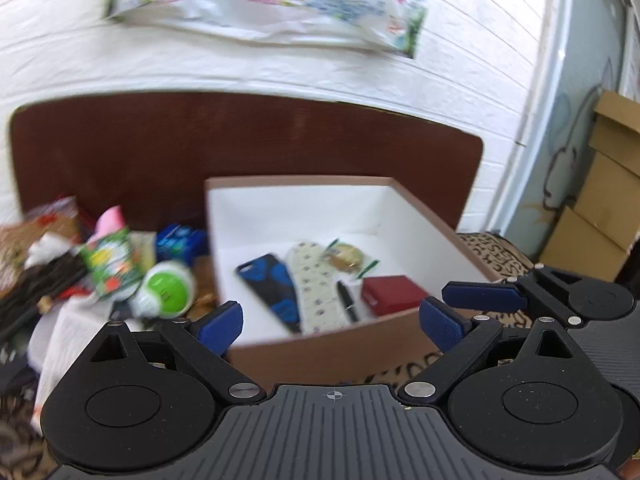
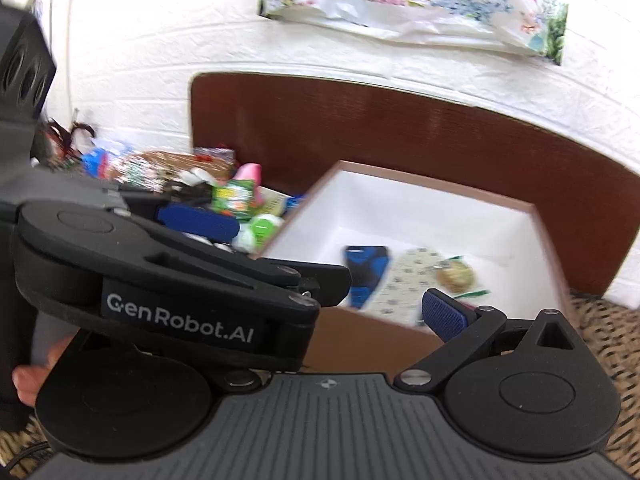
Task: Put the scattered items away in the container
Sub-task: 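Withdraw the left tool and reach toward the white-orange medicine box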
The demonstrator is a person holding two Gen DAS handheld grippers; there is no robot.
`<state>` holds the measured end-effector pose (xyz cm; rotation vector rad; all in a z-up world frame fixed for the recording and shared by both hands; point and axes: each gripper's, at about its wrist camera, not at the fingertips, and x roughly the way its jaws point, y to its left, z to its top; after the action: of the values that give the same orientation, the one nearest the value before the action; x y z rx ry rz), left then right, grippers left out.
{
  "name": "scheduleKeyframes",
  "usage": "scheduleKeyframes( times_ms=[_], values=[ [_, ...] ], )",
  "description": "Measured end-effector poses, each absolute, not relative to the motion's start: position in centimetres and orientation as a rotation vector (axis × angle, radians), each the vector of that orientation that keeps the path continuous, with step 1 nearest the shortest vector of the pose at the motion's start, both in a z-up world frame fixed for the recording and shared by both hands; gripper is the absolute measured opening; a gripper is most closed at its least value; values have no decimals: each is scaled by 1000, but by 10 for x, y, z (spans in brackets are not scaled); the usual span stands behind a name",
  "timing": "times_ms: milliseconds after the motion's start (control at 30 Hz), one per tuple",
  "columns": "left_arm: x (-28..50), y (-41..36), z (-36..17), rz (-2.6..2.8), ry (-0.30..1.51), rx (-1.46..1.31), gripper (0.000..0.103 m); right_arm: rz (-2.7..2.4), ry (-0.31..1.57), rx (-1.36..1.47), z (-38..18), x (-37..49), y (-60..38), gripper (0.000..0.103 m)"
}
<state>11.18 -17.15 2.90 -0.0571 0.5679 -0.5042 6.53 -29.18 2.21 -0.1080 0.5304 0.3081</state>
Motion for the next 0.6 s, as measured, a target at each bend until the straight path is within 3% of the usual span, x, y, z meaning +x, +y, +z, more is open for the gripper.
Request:
scheduleKeyframes(
  times_ms=[600],
  values=[
    [66,-55,-33,-293,596,-62,99,452,504,-68,-52,41,-188,102]
  ],
)
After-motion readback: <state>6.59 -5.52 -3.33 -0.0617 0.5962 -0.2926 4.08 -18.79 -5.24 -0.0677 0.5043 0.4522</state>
